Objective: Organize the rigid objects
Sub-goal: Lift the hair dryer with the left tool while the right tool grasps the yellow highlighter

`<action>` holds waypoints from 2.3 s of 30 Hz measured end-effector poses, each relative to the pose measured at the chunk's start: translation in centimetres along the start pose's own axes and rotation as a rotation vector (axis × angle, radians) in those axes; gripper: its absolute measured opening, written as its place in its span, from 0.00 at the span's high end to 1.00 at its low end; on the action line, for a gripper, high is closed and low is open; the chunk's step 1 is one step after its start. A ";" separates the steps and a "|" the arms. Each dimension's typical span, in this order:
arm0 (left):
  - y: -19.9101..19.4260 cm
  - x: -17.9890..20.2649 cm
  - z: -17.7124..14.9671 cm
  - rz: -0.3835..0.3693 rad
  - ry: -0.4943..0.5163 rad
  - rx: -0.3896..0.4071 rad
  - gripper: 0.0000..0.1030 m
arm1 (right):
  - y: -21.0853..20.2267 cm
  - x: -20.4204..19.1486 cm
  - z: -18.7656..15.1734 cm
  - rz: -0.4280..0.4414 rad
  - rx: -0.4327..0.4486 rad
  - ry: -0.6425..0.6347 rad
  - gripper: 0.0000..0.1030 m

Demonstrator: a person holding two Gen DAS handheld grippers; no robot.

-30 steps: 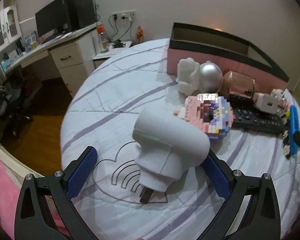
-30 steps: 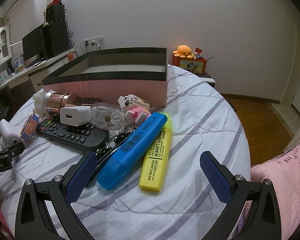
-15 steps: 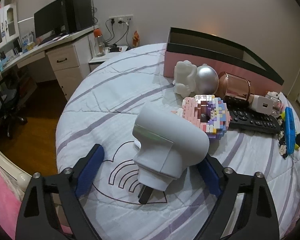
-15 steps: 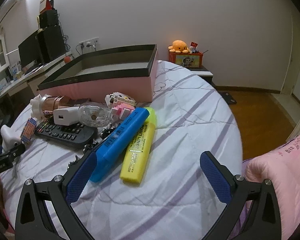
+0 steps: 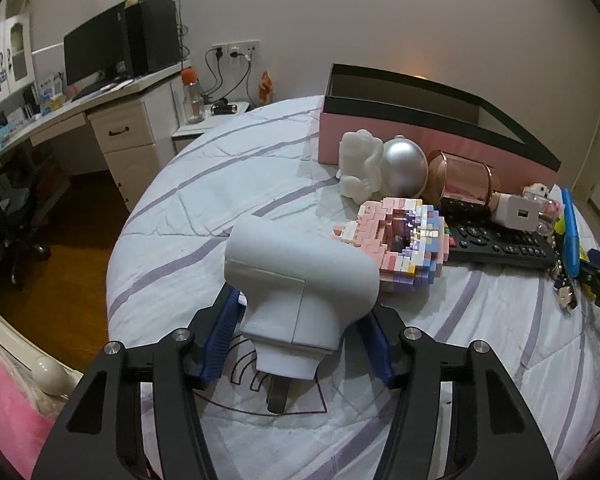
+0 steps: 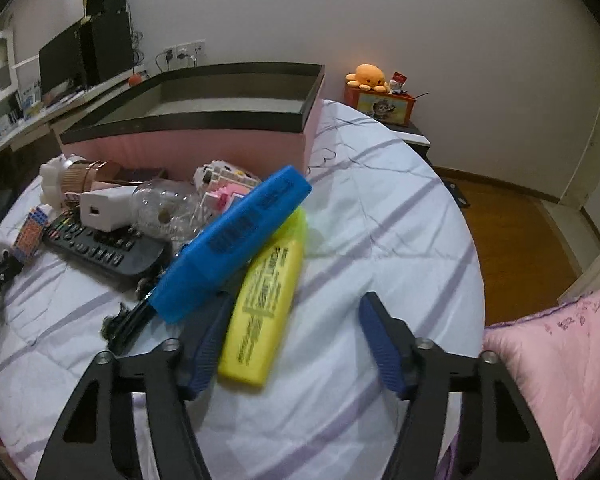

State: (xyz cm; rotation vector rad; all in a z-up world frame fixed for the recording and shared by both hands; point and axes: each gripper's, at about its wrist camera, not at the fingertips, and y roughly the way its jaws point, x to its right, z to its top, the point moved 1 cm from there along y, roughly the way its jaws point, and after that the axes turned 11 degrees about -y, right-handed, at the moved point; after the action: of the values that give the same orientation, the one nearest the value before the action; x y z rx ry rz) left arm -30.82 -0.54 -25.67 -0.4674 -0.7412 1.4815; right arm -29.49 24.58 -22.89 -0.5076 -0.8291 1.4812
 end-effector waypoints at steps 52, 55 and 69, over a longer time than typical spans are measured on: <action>-5.1 6.5 2.0 -0.178 0.124 0.025 0.45 | -2.2 -1.8 2.2 0.231 0.081 -0.075 0.85; -5.1 6.4 1.9 -0.162 0.129 0.027 0.45 | -2.7 -1.1 0.7 0.225 0.078 -0.048 0.85; -5.7 7.4 1.4 -0.183 0.149 0.024 0.45 | -2.7 0.8 -2.7 0.118 0.022 0.019 0.45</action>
State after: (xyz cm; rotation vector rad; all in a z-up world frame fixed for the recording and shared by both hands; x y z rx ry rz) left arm -28.25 6.16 -19.58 -0.4735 -0.6301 1.2689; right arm -25.73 25.72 -22.47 -0.5612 -0.7779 1.5895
